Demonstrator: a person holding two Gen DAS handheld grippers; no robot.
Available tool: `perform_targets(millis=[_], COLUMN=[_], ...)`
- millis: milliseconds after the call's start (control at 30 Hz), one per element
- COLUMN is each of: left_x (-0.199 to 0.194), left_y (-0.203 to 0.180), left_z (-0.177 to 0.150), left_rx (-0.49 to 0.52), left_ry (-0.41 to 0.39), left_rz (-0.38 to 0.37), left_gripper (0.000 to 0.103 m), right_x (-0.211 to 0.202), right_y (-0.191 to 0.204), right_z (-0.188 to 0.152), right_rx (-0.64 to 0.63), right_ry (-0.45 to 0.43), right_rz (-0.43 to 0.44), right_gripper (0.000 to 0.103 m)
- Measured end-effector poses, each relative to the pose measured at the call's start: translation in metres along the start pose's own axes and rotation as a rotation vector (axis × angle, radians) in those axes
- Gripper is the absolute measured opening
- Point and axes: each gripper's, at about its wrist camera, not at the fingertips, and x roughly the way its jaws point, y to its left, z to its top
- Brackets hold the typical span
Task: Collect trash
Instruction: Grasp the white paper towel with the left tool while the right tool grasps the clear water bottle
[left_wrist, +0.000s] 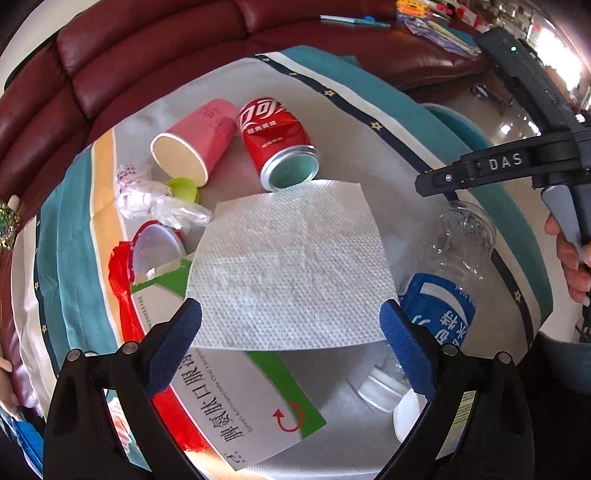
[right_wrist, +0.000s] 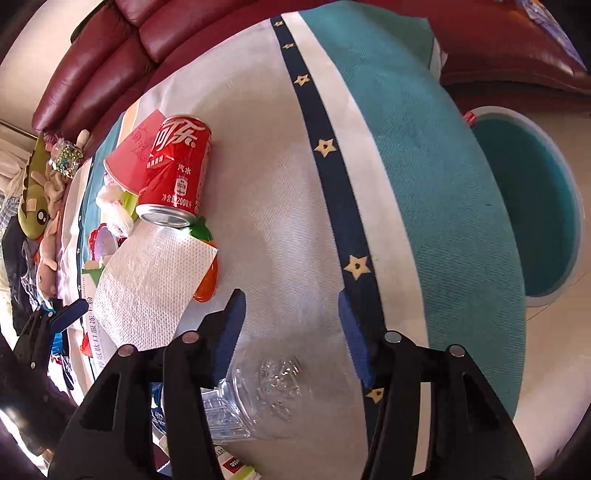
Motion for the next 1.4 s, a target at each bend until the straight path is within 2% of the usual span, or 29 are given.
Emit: perform_targets(millis=[100,200,233,267,300,467,500,533,600,733,900,1033,1233,1400], left_x=[0.017,0.037,0.038,0.037,0.038,0.034,0.033,0.033,0.026,-0.002,-0.028,-0.032,-0.035,-0.037], left_y=[-0.009,-0.007,-0.006,-0.005,-0.003,0.003,0.003,0.003,0.005,0.012,0.021,0.023,0.032,0.041], left_z=[0.013,0.018,0.019,0.019,0.02,0.02,0.019,0.018,0.015,0.01,-0.004,-0.015,-0.024,-0.026], left_rx=[0.043,0.043,0.035,0.034,0.02,-0.025,-0.028,-0.045,-0.077,-0.131,-0.173,-0.186,-0.221,-0.248], left_ry=[0.021,0.05,0.033,0.017,0.027,-0.001,-0.005,0.001,-0.022,-0.087,-0.136,-0.131,-0.144,-0.15], left_rz=[0.007,0.014,0.016,0.011,-0.012,-0.053,-0.061,-0.073,-0.067,-0.103,-0.114,-0.129,-0.148,-0.159], left_gripper=[0.097,0.095,0.089,0.079,0.062,0.039,0.014,0.01,0.008,0.007,0.007,0.007,0.008,0.008], right_x=[-0.016,-0.025,-0.026,-0.026,-0.026,-0.022,-0.023,-0.025,-0.029,-0.038,-0.026,-0.004,0.004,0.013], right_y=[-0.012,-0.021,-0.023,-0.025,-0.027,-0.02,-0.019,-0.019,-0.016,-0.012,0.0,0.016,0.034,0.047], right_z=[-0.001,-0.005,-0.006,-0.008,-0.01,-0.018,-0.02,-0.023,-0.029,-0.045,-0.072,-0.085,-0.068,-0.045], right_rx=[0.014,0.026,0.028,0.032,0.035,0.037,0.039,0.041,0.046,0.058,0.096,0.114,0.123,0.117], right_ry=[-0.031,-0.048,-0.047,-0.044,-0.04,-0.013,-0.009,-0.007,-0.004,0.014,0.104,0.197,0.168,0.158], right_rz=[-0.018,-0.037,-0.038,-0.039,-0.04,-0.033,-0.03,-0.028,-0.024,-0.003,0.065,0.16,0.195,0.181], right_gripper=[0.062,0.063,0.063,0.063,0.063,0.064,0.067,0.068,0.069,0.074,0.074,0.074,0.072,0.072])
